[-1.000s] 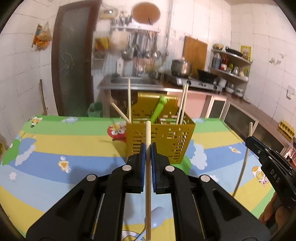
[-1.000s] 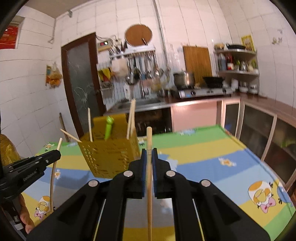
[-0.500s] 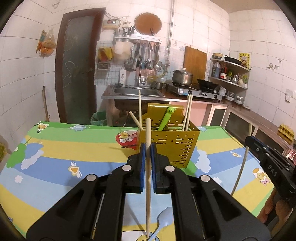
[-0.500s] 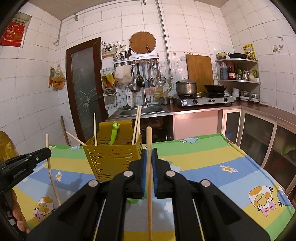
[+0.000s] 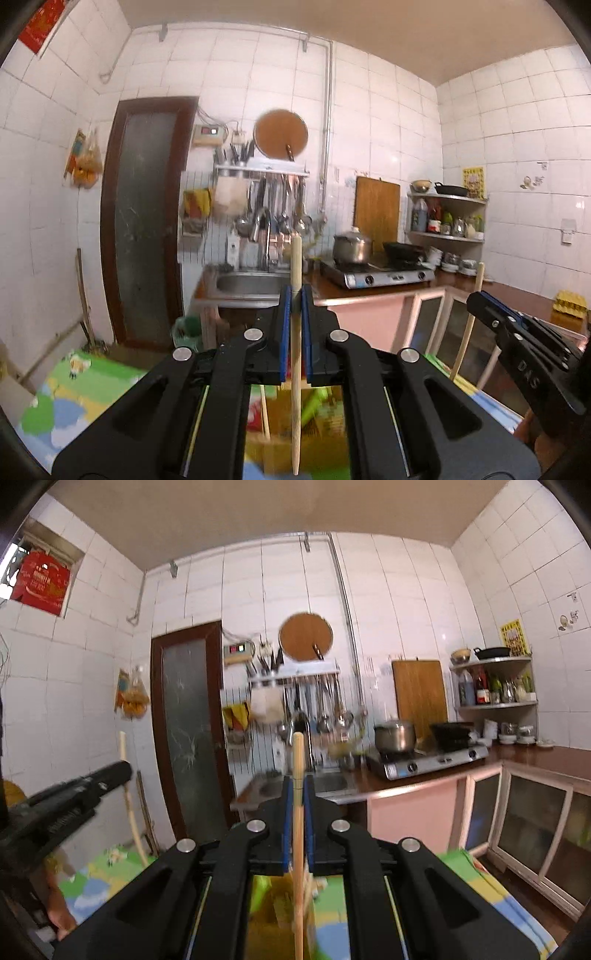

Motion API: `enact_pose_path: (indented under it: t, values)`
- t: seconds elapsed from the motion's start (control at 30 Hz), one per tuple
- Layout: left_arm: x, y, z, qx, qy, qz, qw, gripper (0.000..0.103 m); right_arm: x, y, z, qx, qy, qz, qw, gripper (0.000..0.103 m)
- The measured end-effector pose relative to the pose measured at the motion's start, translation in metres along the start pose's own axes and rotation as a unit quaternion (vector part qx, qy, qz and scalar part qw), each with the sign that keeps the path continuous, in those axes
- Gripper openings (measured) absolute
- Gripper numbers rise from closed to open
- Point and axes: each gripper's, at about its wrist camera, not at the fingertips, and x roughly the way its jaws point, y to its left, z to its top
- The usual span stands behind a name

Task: Organize utensils
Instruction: 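Lift both chopsticks and lower them into the yellow holder, then open both tools and withdraw them from the holder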

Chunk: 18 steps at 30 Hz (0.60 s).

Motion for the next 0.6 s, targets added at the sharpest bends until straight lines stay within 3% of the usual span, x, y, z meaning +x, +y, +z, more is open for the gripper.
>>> enact_pose_path:
  t: [0.1, 0.27, 0.47, 0.6]
  values:
    - [0.032, -0.002, 0.002, 0.010, -0.002, 0.009, 0.9999, 0.005, 0.025, 0.004, 0.009, 0.008, -0.016, 0.003, 1.000, 0.006]
    - [0.087, 0.001, -0.027, 0.019, 0.015, 0.022, 0.9995, 0.005, 0.068, 0.011, -0.005, 0.009, -0.016, 0.006, 1.000, 0.006]
    - [0.126, 0.024, -0.079, -0.013, 0.065, 0.035, 0.9972, 0.005, 0.099, 0.006, -0.061, 0.010, 0.051, 0.000, 0.999, 0.006]
    - [0.121, 0.037, -0.088, -0.029, 0.088, 0.035, 0.9951, 0.006, 0.106, 0.003, -0.079, -0.002, 0.106, -0.003, 0.994, 0.007]
